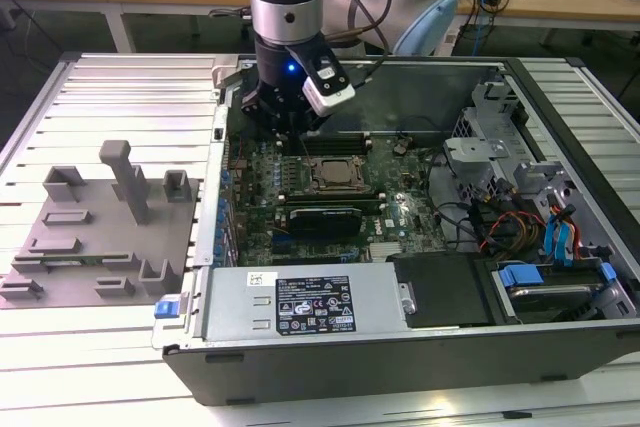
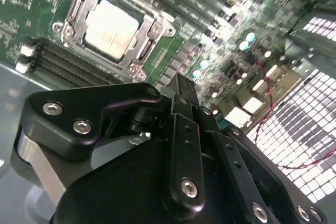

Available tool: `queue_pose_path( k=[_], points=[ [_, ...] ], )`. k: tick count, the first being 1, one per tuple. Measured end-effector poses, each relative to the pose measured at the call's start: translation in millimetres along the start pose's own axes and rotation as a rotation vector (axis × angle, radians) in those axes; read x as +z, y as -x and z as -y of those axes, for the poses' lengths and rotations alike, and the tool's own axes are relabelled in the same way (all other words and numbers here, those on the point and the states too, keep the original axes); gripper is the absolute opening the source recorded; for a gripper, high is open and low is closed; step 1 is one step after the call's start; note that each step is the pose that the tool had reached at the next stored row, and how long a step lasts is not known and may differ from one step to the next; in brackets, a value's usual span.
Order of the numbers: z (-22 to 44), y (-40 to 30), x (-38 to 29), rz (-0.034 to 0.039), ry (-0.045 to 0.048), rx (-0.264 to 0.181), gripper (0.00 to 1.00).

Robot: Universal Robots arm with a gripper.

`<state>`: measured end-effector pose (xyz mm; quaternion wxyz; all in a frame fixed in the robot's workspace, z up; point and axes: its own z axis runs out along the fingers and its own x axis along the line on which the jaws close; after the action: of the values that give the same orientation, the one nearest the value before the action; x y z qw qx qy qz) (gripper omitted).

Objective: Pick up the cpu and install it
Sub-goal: 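Install the first cpu locking lever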

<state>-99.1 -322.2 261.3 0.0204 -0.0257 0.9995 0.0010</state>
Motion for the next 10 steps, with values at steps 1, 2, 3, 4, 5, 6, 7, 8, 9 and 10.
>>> queue_pose_path(
  k=[1, 2, 3, 4, 5, 6, 7, 8, 9, 10],
  points=[
    [0.1, 0.0, 0.1, 0.0005, 0.0169, 0.001, 0.11],
    [0.3, 0.0, 0.1, 0.0013, 0.0346, 0.001, 0.11],
    [0.5, 0.0, 0.2, 0.0025, 0.0585, 0.003, 0.11],
    [0.6, -0.1, 0.2, 0.0030, 0.0710, 0.003, 0.11],
    [0.6, -0.1, 0.2, 0.0031, 0.0724, 0.003, 0.11],
    [0.6, -0.1, 0.2, 0.0031, 0.0726, 0.003, 0.11],
    [0.5, -0.1, 0.2, 0.0031, 0.0729, 0.003, 0.11],
    [0.6, -0.3, 0.3, 0.0031, 0.0734, 0.003, 0.11],
    [0.6, -1.2, 0.5, 0.0032, 0.0743, 0.003, 0.11],
    [0.5, -2.4, 0.6, 0.0032, 0.0749, 0.003, 0.11]
  ],
)
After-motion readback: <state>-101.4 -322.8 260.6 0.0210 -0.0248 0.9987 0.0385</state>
